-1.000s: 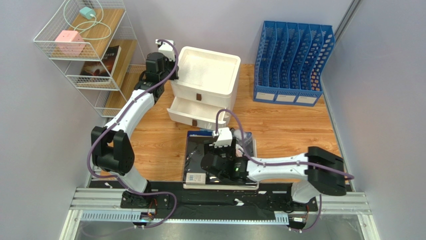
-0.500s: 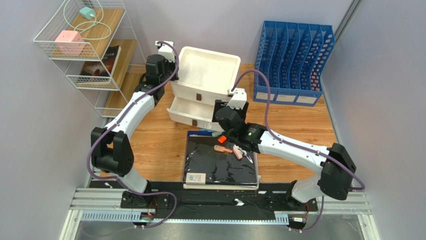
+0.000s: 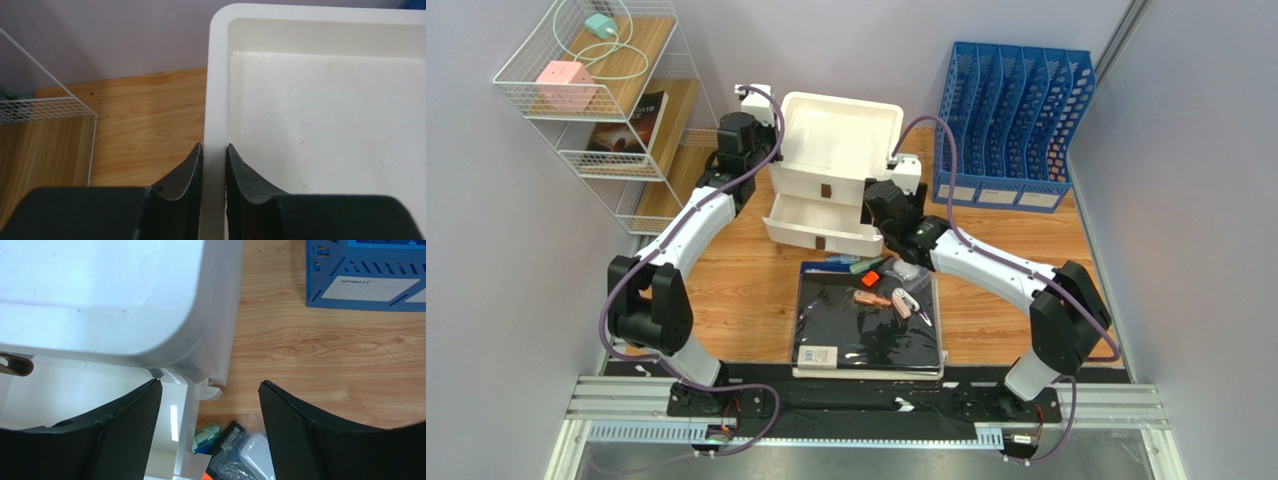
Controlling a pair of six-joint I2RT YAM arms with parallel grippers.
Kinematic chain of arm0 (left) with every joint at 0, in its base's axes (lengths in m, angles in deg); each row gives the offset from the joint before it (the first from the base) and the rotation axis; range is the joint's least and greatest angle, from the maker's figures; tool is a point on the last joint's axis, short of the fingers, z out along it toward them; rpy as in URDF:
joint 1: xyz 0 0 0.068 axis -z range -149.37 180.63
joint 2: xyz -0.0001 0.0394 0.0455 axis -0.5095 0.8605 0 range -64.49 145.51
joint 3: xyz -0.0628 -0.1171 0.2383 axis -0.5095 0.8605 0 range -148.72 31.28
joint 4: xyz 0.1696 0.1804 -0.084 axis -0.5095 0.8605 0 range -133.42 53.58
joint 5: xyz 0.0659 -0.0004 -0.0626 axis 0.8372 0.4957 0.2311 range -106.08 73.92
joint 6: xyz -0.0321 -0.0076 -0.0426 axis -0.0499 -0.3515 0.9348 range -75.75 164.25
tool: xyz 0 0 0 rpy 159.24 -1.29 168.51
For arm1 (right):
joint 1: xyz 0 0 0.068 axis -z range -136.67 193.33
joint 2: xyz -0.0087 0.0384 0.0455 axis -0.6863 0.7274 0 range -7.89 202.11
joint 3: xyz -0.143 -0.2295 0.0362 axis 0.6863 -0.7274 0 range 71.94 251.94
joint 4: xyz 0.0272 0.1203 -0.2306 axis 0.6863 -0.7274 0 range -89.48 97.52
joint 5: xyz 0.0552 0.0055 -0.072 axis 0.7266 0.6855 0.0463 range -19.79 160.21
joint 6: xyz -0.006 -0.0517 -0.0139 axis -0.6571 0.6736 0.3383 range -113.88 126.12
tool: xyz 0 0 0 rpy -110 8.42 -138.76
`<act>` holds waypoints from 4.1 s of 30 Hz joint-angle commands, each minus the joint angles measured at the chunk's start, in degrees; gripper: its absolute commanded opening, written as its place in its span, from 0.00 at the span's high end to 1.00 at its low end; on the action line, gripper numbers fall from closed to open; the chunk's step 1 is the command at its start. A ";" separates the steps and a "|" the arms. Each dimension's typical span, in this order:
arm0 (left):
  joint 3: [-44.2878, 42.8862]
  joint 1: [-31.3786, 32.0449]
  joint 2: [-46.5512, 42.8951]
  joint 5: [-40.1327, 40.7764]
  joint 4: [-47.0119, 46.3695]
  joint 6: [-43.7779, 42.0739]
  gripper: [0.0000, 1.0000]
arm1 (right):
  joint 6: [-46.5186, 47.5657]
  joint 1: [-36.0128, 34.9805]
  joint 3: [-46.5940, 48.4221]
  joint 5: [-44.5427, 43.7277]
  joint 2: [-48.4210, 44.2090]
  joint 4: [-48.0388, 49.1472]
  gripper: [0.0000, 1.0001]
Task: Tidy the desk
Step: Move the storage box to the center of the board, then pick up the stationery from the center of the board.
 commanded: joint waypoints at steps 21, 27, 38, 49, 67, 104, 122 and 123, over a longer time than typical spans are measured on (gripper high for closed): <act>4.13 -0.11 -7.52 3.48 10.85 -1.63 0.72 | 7.40 -8.08 -2.57 1.96 -16.32 -2.70 0.11; 8.09 -0.11 -13.86 2.95 8.83 -1.98 0.37 | 4.32 -18.72 -10.58 1.87 -16.87 -4.72 0.10; 7.03 -0.20 -19.12 2.60 12.25 -3.12 0.09 | 2.30 -22.42 -17.62 3.89 -10.01 0.81 0.11; 18.61 -0.46 -33.81 -2.15 17.62 -4.53 0.09 | 3.44 -20.50 -21.75 4.59 -2.81 10.39 0.11; 24.96 -4.94 -34.78 -5.66 12.96 -1.81 0.09 | -1.04 -16.98 -25.35 11.88 1.42 17.08 0.19; 26.72 -5.03 -35.14 -4.44 11.12 -1.98 0.09 | -1.93 -28.40 -14.66 4.59 -8.68 -1.45 1.00; 27.42 -5.30 -36.02 -4.26 10.59 -2.07 0.09 | 17.15 -14.87 23.59 13.29 9.23 -13.68 1.00; 27.42 -5.30 -36.11 -4.35 10.50 -2.07 0.09 | 17.15 -13.82 24.73 13.55 10.46 -14.03 1.00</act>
